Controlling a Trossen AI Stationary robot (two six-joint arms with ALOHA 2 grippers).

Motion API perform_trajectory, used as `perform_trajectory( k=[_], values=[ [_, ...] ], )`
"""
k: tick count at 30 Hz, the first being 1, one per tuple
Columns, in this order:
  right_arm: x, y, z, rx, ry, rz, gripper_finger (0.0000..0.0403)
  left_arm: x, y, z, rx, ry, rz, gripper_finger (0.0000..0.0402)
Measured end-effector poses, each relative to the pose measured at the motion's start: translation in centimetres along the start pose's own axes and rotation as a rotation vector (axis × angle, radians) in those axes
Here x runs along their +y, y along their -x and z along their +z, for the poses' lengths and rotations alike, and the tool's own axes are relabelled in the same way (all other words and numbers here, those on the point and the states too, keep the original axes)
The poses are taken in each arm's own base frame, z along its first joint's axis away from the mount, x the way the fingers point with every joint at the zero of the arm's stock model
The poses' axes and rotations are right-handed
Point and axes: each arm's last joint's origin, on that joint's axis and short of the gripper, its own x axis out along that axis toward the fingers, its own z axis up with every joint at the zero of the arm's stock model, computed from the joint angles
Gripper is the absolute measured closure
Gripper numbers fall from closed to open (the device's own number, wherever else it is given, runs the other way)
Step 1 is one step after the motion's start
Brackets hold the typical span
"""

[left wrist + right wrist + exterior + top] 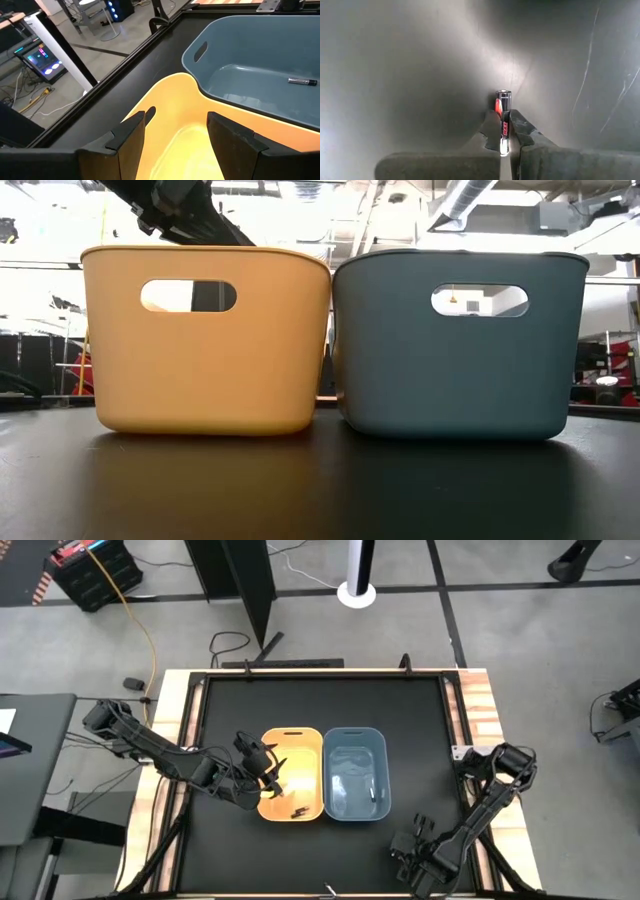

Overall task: Sort batteries
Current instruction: Put the top silver battery into the blue bin

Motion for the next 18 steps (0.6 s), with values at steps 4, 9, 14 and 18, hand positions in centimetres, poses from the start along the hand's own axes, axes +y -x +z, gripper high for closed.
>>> perform_trajectory(
  k=[4,9,14,18],
  values=[
    [0.0,0.0,0.1,0.003,0.001,0.002,0.039,0.0,0.0,0.0,0.0,0.0,0.0,0.0194],
    [0.0,0.2,0.0,0.01,0.003,0.007,0.039,0.0,0.0,0.0,0.0,0.0,0.0,0.0194],
    [-0.5,1.3,0.4,0.001,-0.003,0.033,0.039,0.0,0.0,0.0,0.0,0.0,0.0,0.0194],
    [-1.3,3.0,0.9,-0.045,-0.01,0.059,0.039,0.0,0.0,0.0,0.0,0.0,0.0,0.0194]
  ],
)
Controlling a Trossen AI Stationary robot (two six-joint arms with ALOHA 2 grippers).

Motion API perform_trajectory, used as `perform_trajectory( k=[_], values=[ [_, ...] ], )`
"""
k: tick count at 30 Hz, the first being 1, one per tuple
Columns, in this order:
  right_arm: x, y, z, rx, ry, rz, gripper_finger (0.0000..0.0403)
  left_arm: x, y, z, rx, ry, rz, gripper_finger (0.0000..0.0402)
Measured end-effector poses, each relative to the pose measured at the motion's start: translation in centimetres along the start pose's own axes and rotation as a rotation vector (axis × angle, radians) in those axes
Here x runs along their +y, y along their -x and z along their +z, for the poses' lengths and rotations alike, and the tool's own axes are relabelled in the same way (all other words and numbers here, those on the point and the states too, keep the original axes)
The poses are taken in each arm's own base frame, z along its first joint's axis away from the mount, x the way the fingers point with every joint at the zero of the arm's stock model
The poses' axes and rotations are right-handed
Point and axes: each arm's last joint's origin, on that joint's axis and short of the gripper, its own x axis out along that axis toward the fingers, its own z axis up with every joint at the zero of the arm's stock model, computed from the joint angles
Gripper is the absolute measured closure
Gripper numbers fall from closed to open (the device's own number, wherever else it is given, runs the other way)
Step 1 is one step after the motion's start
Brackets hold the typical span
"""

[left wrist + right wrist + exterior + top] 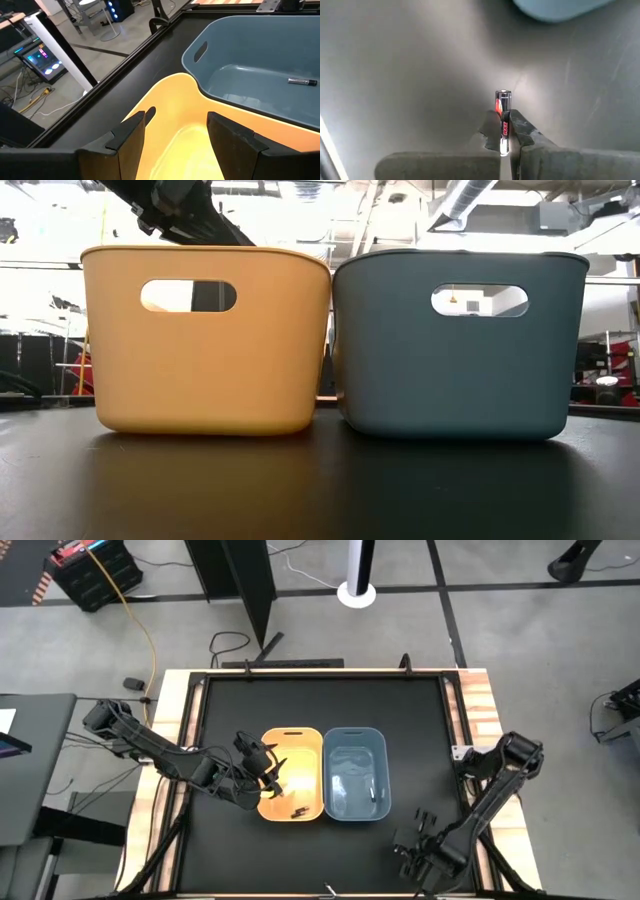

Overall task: Sort batteries
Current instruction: Put the top silver battery into the blue bin, then put the silver battery into the blue bin

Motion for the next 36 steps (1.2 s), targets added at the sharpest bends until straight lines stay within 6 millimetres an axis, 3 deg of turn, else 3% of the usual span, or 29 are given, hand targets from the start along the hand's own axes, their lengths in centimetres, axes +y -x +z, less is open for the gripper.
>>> perform_trajectory(
  k=[9,13,17,22,29,33,36],
  values=[
    [-2.5,5.2,2.4,-0.185,0.041,0.12,0.039,0.0,0.0,0.0,0.0,0.0,-0.001,0.0194],
    [-4.2,7.2,4.4,-0.306,0.068,0.154,0.039,0.0,0.0,0.0,0.003,0.0,-0.006,0.0194],
    [-5.7,8.0,7.6,-0.415,0.122,0.165,0.039,-0.2,0.0,-0.1,0.025,-0.016,-0.053,0.0194],
    [-7.1,7.2,11.2,-0.436,0.201,0.169,0.0378,-0.5,0.0,0.0,0.046,-0.059,-0.136,0.0194],
    [-8.8,5.3,13.1,-0.366,0.203,0.087,0.0257,-0.6,0.2,0.0,0.048,-0.072,-0.154,0.0194],
    [-8.6,5.3,13.3,-0.382,0.228,0.093,0.0184,-0.6,0.2,0.0,0.051,-0.072,-0.158,0.0194],
    [-7.8,5.6,13.0,-0.421,0.283,0.123,0.0156,-0.7,0.3,-0.1,0.054,-0.075,-0.173,0.0194]
  ],
)
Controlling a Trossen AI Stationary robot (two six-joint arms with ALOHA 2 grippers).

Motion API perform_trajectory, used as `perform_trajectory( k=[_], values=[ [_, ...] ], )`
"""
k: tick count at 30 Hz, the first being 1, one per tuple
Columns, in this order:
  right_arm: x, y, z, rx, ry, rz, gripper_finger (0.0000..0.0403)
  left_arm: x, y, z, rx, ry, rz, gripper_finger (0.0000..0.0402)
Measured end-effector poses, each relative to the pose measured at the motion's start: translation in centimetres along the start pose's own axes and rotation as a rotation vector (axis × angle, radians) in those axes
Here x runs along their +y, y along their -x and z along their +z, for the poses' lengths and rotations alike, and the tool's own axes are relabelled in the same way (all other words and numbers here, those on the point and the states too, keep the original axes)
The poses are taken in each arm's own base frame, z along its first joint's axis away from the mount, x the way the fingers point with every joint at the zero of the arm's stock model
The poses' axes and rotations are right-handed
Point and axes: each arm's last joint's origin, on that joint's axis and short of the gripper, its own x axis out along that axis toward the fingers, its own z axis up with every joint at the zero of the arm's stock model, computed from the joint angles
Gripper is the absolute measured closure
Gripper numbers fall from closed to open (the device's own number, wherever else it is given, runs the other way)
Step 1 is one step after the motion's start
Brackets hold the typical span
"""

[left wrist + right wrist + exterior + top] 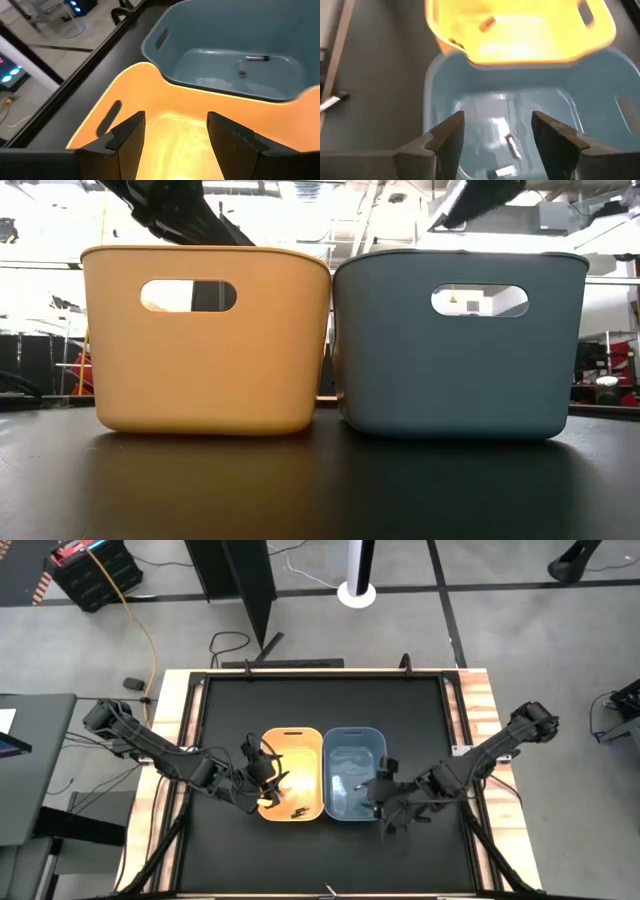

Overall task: Sort batteries
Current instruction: Put the silver battery into the blue bin

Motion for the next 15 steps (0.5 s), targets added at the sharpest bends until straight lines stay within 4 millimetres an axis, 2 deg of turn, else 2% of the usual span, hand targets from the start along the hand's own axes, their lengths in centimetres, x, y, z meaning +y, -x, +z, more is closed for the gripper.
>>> perform_trajectory(
  k=[4,8,10,15],
  values=[
    [2.3,1.2,0.2,-0.112,0.082,0.094,0.0153,-0.7,0.6,0.0,-0.016,-0.04,-0.057,0.0194],
    [5.1,2.1,-0.4,-0.17,0.138,0.183,0.0161,-2.0,2.0,0.1,-0.061,-0.105,-0.157,0.0197],
    [6.7,1.8,-1.4,-0.148,0.175,0.202,0.0162,-2.9,3.0,0.1,-0.091,-0.151,-0.23,0.0201],
    [10.2,-0.4,-3.9,-0.087,0.17,0.213,0.0162,-5.3,5.3,-0.4,-0.144,-0.234,-0.466,0.0214]
  ],
)
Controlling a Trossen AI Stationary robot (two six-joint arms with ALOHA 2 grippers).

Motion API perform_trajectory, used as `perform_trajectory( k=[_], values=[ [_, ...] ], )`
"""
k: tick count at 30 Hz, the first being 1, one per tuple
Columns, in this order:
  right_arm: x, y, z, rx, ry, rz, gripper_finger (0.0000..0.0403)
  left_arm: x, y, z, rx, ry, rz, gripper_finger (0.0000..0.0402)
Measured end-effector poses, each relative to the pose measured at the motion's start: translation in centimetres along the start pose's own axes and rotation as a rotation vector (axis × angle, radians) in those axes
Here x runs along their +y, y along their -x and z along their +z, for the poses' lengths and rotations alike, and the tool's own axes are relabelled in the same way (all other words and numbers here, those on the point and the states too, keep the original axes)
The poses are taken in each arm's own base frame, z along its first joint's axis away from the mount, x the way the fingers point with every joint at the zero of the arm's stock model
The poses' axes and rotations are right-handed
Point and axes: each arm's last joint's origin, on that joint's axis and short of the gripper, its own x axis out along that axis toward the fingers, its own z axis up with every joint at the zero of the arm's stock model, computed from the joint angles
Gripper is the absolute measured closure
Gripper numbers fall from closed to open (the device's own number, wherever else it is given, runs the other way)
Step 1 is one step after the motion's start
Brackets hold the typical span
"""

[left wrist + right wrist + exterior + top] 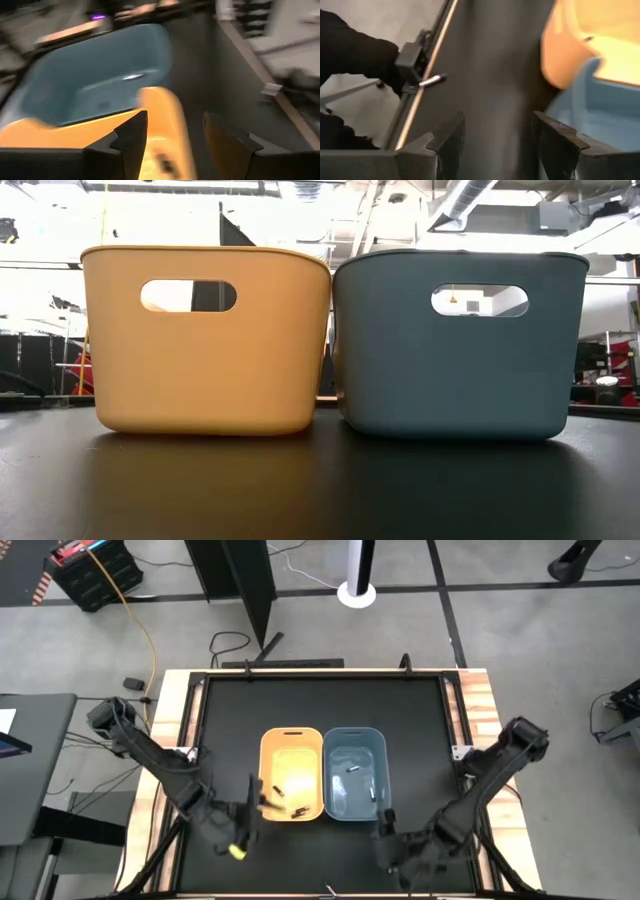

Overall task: Sort batteries
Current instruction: Put the silver battery into the blue bin

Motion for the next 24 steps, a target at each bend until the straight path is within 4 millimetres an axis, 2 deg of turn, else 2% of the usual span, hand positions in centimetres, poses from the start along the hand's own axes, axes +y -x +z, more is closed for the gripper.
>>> perform_trajectory(
  k=[5,10,14,24],
  values=[
    [3.0,-3.0,-1.5,-0.006,-0.004,0.028,0.0162,-3.7,-1.4,-1.1,-0.006,-0.021,-0.178,0.0219],
    [5.5,-5.6,-1.5,0.016,0.024,0.018,0.0162,-7.2,-3.7,-2.8,-0.039,0.013,-0.228,0.0219],
    [7.3,-7.5,-1.6,0.035,0.05,0.013,0.0162,-9.5,-5.4,-3.3,-0.063,0.023,-0.239,0.0219],
    [9.3,-11.8,-2.7,0.053,0.066,-0.042,0.0163,-13.5,-9.9,-4.3,-0.005,-0.044,-0.216,0.0219]
  ],
)
